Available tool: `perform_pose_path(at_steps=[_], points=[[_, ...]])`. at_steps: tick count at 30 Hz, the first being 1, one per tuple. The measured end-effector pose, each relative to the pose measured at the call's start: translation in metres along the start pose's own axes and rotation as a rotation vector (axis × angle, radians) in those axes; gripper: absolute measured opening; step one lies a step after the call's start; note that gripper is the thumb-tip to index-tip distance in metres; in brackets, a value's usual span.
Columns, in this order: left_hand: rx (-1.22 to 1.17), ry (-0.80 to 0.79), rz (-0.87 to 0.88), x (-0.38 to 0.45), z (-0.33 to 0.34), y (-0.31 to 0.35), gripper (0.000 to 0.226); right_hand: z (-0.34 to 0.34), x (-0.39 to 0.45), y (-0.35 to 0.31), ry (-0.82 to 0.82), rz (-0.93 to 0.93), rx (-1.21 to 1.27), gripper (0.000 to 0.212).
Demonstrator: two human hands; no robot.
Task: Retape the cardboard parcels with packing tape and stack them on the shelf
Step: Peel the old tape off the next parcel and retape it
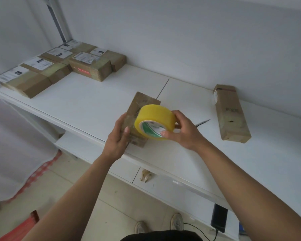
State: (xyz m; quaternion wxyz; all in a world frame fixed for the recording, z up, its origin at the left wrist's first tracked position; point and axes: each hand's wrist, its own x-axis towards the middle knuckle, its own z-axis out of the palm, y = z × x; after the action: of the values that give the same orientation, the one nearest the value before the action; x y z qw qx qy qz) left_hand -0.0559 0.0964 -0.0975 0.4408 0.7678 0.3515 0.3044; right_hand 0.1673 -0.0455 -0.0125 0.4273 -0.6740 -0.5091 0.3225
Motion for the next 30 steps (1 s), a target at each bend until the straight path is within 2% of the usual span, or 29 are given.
perform_pose_path(at_steps=[4,9,10,12,14,15,19,27,30], points=[[-0.043,-0.041,-0.064,0.011,-0.001,0.003,0.060,0.021,0.010,0.003,0.060,-0.011,0.129,0.045],[0.037,0.120,-0.019,0.018,0.018,0.009,0.063,0.032,0.014,0.010,0.131,-0.016,0.122,0.050],[0.032,0.128,-0.022,0.015,0.023,0.010,0.070,0.034,0.015,0.011,0.139,-0.010,0.116,0.050],[0.030,0.082,-0.022,0.010,0.029,0.009,0.099,0.036,0.016,0.012,0.150,-0.005,0.102,0.050],[0.136,0.048,0.025,0.009,0.034,0.004,0.127,0.035,0.016,0.012,0.153,-0.012,0.080,0.051],[0.215,0.050,0.048,0.010,0.036,0.001,0.133,0.035,0.016,0.012,0.154,-0.013,0.071,0.052],[0.375,0.152,0.063,0.011,0.043,0.000,0.126,0.034,0.016,0.009,0.159,-0.001,0.001,0.057],[0.379,0.178,0.010,0.009,0.044,0.001,0.125,0.017,0.011,-0.016,0.179,-0.063,-0.119,0.034],[0.391,0.178,-0.008,0.010,0.045,0.002,0.126,0.010,0.006,-0.024,0.234,-0.078,-0.128,0.036]])
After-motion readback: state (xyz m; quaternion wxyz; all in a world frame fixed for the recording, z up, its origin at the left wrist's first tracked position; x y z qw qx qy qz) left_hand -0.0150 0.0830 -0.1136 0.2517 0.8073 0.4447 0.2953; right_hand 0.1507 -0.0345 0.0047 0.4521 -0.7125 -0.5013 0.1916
